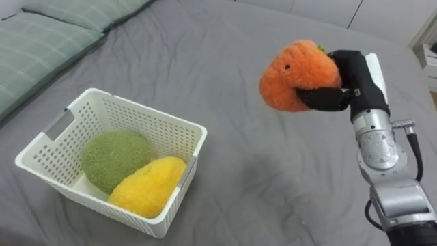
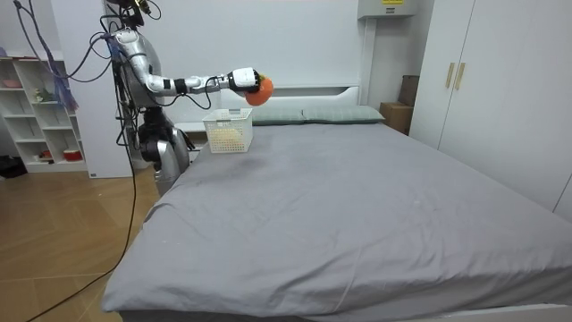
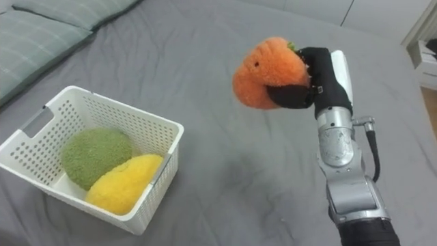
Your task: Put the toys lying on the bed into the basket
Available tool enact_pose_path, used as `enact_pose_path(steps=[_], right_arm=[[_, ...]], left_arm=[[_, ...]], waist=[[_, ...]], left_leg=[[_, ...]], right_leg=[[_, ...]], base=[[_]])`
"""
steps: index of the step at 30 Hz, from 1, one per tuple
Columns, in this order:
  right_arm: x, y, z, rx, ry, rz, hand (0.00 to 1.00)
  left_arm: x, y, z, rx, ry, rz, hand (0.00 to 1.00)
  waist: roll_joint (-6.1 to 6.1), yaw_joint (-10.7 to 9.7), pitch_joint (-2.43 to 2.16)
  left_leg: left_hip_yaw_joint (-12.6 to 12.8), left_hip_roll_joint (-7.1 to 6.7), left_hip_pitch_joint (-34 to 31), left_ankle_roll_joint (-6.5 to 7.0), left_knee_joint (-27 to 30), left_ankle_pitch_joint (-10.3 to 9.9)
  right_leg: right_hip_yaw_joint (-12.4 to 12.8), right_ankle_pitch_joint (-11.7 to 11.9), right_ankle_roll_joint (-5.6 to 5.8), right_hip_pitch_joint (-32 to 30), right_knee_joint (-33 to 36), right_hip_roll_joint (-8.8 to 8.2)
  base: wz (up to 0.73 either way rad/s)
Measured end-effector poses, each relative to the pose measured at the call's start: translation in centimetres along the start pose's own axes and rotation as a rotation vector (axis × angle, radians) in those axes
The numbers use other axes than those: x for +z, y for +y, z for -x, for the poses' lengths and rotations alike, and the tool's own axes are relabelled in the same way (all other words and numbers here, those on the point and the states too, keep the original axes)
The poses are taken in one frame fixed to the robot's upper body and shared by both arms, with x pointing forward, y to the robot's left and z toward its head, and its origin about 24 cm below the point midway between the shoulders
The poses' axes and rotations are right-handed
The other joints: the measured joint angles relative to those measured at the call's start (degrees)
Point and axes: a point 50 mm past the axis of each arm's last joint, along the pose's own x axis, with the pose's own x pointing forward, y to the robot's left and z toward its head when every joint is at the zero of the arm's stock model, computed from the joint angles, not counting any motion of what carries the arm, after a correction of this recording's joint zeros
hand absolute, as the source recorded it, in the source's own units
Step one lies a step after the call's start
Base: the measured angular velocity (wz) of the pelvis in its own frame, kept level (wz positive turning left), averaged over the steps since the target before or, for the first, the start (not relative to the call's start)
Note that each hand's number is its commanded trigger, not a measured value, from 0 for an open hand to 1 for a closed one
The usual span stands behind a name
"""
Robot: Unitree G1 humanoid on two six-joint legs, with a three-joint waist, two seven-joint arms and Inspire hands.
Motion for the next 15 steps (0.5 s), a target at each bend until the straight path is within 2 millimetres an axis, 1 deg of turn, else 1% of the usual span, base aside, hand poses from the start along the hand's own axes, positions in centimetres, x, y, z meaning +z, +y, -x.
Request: enact_pose_path(steps=[2,3,5,6,7,8,9,11,12,13,14,15], right_arm=[[0.5,1.0,-0.2,0.049,-0.013,0.014,1.00],[0.7,1.5,-0.1,0.080,-0.020,0.028,1.00],[0.8,2.1,0.0,0.120,-0.028,0.057,1.00],[0.9,2.5,0.0,0.139,-0.031,0.063,1.00],[1.0,2.7,0.0,0.152,-0.035,0.059,1.00],[1.1,2.8,0.0,0.157,-0.037,0.053,1.00],[1.5,3.0,-0.2,0.161,-0.046,0.036,0.98],[2.3,3.3,-0.6,0.172,-0.071,0.023,0.89],[2.9,3.6,-0.9,0.185,-0.094,0.027,0.86],[3.5,4.1,-1.0,0.198,-0.111,0.032,0.81],[3.7,4.3,-1.1,0.205,-0.117,0.032,0.81],[3.9,4.8,-1.2,0.214,-0.122,0.038,0.80]], left_arm=[[-0.7,0.1,0.1,-0.001,0.020,-0.010,0.00],[-1.3,0.1,0.3,-0.004,0.038,-0.024,0.00],[-1.4,0.1,0.3,-0.011,0.040,-0.040,0.00],[-1.5,0.1,0.3,-0.019,0.043,-0.040,0.00],[-1.2,0.1,0.2,-0.027,0.035,-0.039,0.00],[-1.2,0.0,0.3,-0.028,0.035,-0.043,0.00],[-1.2,0.0,0.3,-0.030,0.033,-0.046,0.00],[-0.9,0.0,0.3,-0.033,0.028,-0.045,0.00],[-0.8,0.0,0.2,-0.035,0.025,-0.052,0.00],[-0.6,0.1,0.2,-0.035,0.018,-0.059,0.00],[-0.5,0.1,0.2,-0.035,0.015,-0.064,0.00],[-0.1,0.1,0.1,-0.038,0.007,-0.069,0.00]], waist=[[-0.26,0.54,0.02],[-0.31,1.47,0.04],[-0.35,2.01,0.05],[-0.35,2.52,0.05],[-0.33,3.44,0.09],[-0.34,3.72,0.11],[-0.34,4.78,0.15],[-0.47,5.04,0.22],[-0.50,5.51,0.22],[-0.60,6.30,0.26],[-0.72,6.34,0.25],[-1.17,6.40,0.10]], left_leg=[[-0.13,0.00,0.20,-0.01,0.14,-0.02],[-0.31,-0.04,0.22,0.02,0.26,-0.04],[-1.17,-0.20,-0.09,0.07,0.49,-0.09],[-1.90,-0.32,-0.47,0.08,0.85,-0.09],[-2.15,-0.35,-0.73,0.06,1.21,-0.11],[-2.43,-0.40,-0.88,0.06,1.30,-0.11],[-2.98,-0.53,-1.22,0.05,1.38,-0.11],[-3.76,-0.68,-1.75,-0.04,1.76,-0.03],[-4.10,-0.70,-1.95,-0.07,1.98,-0.01],[-4.40,-0.77,-2.09,-0.10,2.09,0.01],[-4.89,-0.85,-2.39,-0.13,2.21,0.04],[-5.78,-1.01,-2.82,-0.16,2.35,0.22]], right_leg=[[-0.10,0.00,0.00,0.32,-0.01,0.00],[-0.23,0.00,0.00,0.47,-0.01,-0.01],[-0.79,0.00,0.00,0.72,-0.01,-0.13],[-1.55,0.00,0.00,0.79,0.00,-0.21],[-1.58,0.00,0.01,0.78,-0.02,-0.20],[-1.67,-0.01,0.02,0.78,-0.02,-0.21],[-1.86,-0.07,0.10,0.69,-0.01,-0.26],[-2.57,-0.11,0.15,0.63,-0.04,-0.30],[-3.31,-0.11,0.15,0.70,-0.08,-0.34],[-3.66,-0.13,0.16,0.79,-0.11,-0.34],[-4.15,-0.14,0.17,0.80,-0.12,-0.38],[-5.01,-0.15,0.18,0.79,-0.12,-0.45]], base=[[0.02],[0.10],[0.22],[0.25],[0.20],[0.16],[0.21],[0.22],[0.16],[0.18],[0.29],[0.37]])
